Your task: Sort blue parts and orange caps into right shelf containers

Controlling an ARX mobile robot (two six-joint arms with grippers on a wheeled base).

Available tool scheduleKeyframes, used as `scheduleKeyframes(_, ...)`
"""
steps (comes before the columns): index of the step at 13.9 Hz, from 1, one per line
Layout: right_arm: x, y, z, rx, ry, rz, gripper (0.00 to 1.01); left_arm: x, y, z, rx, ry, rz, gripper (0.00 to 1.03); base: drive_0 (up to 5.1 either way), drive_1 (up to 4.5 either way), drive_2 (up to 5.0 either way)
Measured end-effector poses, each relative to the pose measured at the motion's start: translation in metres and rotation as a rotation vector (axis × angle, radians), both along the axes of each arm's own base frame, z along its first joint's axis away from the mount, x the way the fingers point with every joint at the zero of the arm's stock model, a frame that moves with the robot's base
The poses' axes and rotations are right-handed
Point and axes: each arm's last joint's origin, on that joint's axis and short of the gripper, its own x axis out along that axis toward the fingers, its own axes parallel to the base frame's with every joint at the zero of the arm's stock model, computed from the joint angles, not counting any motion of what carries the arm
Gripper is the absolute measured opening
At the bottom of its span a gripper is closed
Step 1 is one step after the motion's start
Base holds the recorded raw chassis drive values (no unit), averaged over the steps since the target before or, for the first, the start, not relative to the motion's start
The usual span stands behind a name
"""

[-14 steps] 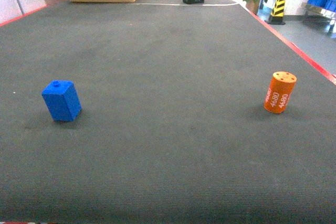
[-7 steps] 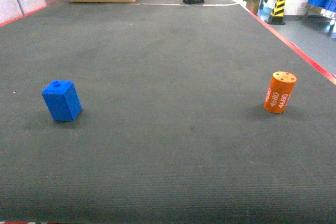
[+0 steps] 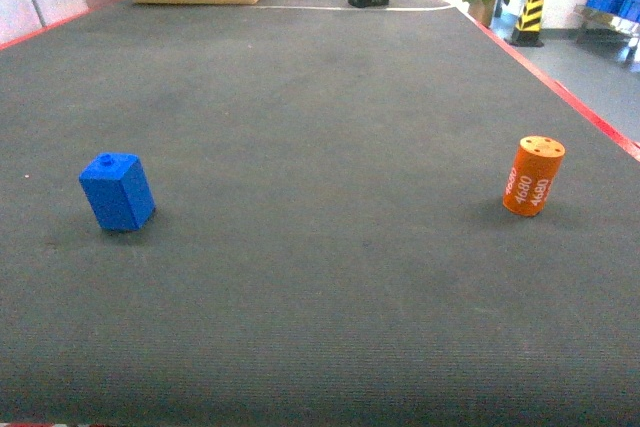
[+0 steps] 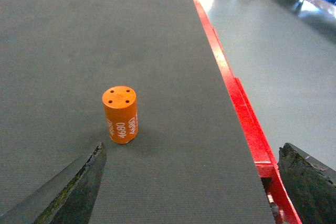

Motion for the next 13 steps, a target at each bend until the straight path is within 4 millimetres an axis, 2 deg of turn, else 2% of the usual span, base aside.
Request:
scheduleKeyframes(3,0.087,0.010,-0.029,0.016,0.185,0.026,0.98,0.000,0.000,0.000,0.000,0.000,0.000,0.98,0.0,0.00,0.0)
scheduleKeyframes(7,0.178,0.031,-0.044,0.002,0.267,0.049,0.98,0.000,0.000,0.000,0.000,0.000,0.000,0.98,0.0,0.00,0.0)
scheduleKeyframes(10,0.206,0.042,-0.050,0.006,0.309,0.070,0.98,0.000,0.000,0.000,0.000,0.000,0.000,0.98,0.0,0.00,0.0)
scheduleKeyframes(13,0.217,0.048,-0.067,-0.002,0.376,0.066,0.97,0.000,0.000,0.000,0.000,0.000,0.000,0.98,0.0,0.00,0.0)
